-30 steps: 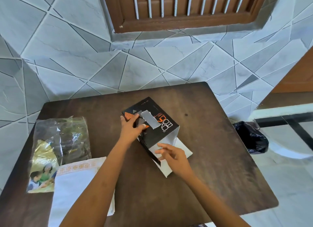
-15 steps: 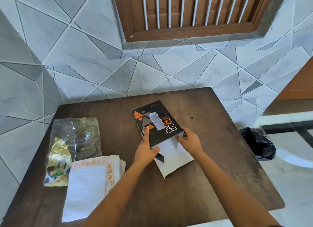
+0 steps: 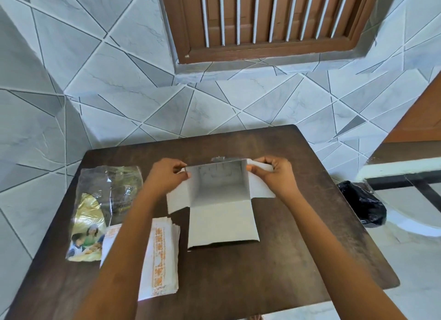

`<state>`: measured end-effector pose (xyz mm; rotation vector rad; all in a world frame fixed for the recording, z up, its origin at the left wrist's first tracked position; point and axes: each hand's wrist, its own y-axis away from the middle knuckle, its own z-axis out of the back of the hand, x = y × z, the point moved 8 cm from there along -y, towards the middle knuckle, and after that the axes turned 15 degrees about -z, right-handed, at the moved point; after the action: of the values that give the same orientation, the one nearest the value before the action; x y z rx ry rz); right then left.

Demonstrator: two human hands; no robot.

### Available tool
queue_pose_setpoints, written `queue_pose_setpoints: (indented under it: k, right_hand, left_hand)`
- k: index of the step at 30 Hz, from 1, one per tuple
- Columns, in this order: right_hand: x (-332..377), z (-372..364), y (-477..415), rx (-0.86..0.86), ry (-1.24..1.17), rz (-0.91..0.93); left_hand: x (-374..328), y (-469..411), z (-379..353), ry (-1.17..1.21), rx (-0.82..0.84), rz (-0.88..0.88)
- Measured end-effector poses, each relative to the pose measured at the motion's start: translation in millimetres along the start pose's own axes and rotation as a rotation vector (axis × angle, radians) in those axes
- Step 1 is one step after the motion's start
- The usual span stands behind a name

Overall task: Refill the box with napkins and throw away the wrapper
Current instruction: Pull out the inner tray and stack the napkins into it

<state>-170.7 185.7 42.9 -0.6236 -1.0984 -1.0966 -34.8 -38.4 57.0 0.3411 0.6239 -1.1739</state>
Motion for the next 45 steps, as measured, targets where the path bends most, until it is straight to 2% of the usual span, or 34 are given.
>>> queue_pose_setpoints:
  k: [2,4,6,10,13,16,19,21,25,29,31,35,41,45]
  right_hand:
    - [9,10,0,0.021,-0.136,-0.011]
    - [7,14,-2,0.047,-0.251,-0.05]
    - [-3,13,-3,0.071,-0.271,-0.098]
    - [-33,12,1,0.031,-0.326,-0.173]
    - [-33,24,6,-0.134,-0.163,-0.026]
    - [-10,30,18,-0.321,0.138,0.208]
    - [-2,23,23,-0.383,0.301,0.244]
    - [-7,15,22,-0.322,0.303,0.217]
    - [-21,3,20,-0.095,0.114,0.101]
    - [-32,-11,19,0.306,-0.088,-0.044]
    - [-36,-15,19,0.405,-0.038,-0.048]
    - [-42,-15,17,0.338,0.089,-0.008]
    - [-40,-27,15,0.389,-0.019,-0.072]
    - [-36,-26,9,0.337,0.002,-0.051]
  left_hand:
    - [-7,-5,13,0.034,0.092,-0.051]
    - [-8,-6,21,0.169,0.13,-0.055]
    - [-7,-4,17,0.238,0.157,-0.048]
    - [4,3,-1,0.389,0.06,-0.042]
    - [7,9,-8,0.424,-0.098,-0.056]
    - [0,13,-4,0.299,-0.271,-0.074]
    - [-15,15,1,0.136,-0.327,-0.124]
    - [-14,14,-9,0.134,-0.241,-0.111]
    - [-3,18,-30,0.357,-0.08,-0.019]
    - [-4,20,-36,0.561,0.044,-0.06]
    - [-1,21,-39,0.557,0.106,-0.052]
    - [0,21,-44,0.453,0.071,-0.086]
    - [-1,12,-48,0.288,0.046,-0.154]
    - [-3,10,-48,0.252,-0.05,-0.159]
